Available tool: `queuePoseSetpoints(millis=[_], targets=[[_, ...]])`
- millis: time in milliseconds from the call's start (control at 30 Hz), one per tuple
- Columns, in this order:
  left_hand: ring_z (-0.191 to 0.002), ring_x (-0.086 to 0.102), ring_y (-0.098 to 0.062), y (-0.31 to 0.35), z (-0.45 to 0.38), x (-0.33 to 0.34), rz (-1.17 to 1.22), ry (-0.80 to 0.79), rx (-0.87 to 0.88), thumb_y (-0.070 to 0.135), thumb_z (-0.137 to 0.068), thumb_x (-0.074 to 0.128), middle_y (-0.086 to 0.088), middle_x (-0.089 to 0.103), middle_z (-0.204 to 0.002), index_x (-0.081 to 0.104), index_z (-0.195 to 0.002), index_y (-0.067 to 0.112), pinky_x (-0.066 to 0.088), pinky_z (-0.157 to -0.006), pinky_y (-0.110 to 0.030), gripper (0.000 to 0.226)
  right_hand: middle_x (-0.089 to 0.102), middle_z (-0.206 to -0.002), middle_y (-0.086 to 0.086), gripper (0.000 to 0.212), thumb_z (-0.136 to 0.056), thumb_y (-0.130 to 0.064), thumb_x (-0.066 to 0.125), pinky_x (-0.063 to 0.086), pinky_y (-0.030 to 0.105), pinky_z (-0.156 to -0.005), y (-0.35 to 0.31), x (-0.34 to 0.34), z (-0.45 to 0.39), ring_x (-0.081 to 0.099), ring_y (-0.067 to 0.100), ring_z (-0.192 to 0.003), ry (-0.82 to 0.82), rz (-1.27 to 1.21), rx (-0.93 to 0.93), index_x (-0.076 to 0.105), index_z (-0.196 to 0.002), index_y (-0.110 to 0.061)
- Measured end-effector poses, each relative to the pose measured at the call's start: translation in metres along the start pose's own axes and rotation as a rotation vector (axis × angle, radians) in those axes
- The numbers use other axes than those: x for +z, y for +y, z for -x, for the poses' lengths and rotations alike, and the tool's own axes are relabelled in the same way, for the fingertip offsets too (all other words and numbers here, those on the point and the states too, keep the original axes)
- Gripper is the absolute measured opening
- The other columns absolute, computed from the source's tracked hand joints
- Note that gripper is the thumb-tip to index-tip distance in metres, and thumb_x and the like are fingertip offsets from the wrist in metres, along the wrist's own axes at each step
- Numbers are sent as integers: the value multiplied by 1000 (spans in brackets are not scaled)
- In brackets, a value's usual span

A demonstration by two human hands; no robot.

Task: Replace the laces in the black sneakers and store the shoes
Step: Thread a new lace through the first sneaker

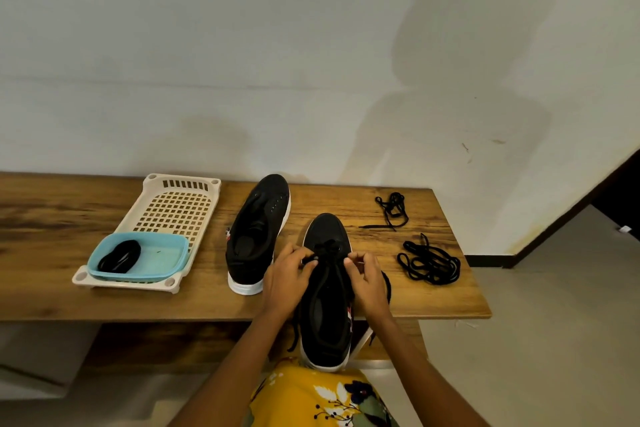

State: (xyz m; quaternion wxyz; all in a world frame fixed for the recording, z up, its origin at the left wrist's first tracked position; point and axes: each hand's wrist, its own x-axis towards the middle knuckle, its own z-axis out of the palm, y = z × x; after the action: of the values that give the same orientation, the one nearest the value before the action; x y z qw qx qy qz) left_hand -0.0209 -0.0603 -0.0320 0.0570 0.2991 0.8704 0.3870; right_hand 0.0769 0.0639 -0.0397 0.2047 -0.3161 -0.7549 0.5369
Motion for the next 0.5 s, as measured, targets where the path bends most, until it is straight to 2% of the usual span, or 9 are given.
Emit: queuePoseSetpoints(millis=[33,100,200,267,333,400,433,500], targets=[[-91,59,-10,0,-1,0,3,14,-9,24,-92,56,6,56,-102,63,-103,16,45,-75,-24,16,52,-101,2,9,-95,-13,52,43,13,-74,1,0,-1,53,8,-91,-11,-22,15,50,-91,-21],[-91,60,-13,-1,-3,0,15,21,-40,22,-95,52,2,59,-101,60,-102,12,42,-74,-24,15,54,-103,10,17,-91,-4,52,44,24,-76,2,-1,0,54,18,-94,-20,-68,56,49,-86,-19],[-88,60,-14,-2,1,0,54,-10,-93,26,-95,51,3,62,-94,56,-97,14,45,-74,-27,13,55,-98,8,22,-87,2,51,39,20,-73,0,-5,4,52,8,-88,-75,-18,15,54,-78,-18],[-85,60,-9,-1,5,-3,121,-16,-122,29,-91,57,9,61,-87,57,-92,19,47,-74,-25,10,58,-99,3,22,-88,0,55,40,12,-78,-2,-7,6,52,1,-93,-103,-5,-30,63,-84,-20],[-87,61,-5,-2,8,-4,161,-14,-90,26,-87,63,13,62,-89,62,-94,21,48,-76,-19,9,62,-99,-3,18,-89,-7,60,39,5,-81,-1,-8,6,52,0,-99,-126,21,-90,69,-96,-20],[-92,61,-3,0,9,-5,176,-37,-39,21,-86,65,13,61,-96,67,-105,24,44,-75,-8,19,64,-95,-10,15,-89,-14,64,40,8,-82,1,-10,5,54,3,-98,-143,68,-138,71,-99,-21],[-94,61,-3,0,8,-5,166,-55,-20,21,-86,65,12,61,-99,68,-108,25,44,-75,-7,23,65,-92,-12,13,-88,-16,65,42,11,-82,1,-10,4,55,3,-97,-145,90,-151,71,-97,-22],[-93,60,-4,2,6,-7,115,-72,13,22,-86,65,10,62,-100,70,-106,25,49,-80,-16,21,65,-88,-10,7,-86,-17,68,45,19,-80,-1,-10,2,58,6,-92,-134,138,-156,72,-90,-22]])
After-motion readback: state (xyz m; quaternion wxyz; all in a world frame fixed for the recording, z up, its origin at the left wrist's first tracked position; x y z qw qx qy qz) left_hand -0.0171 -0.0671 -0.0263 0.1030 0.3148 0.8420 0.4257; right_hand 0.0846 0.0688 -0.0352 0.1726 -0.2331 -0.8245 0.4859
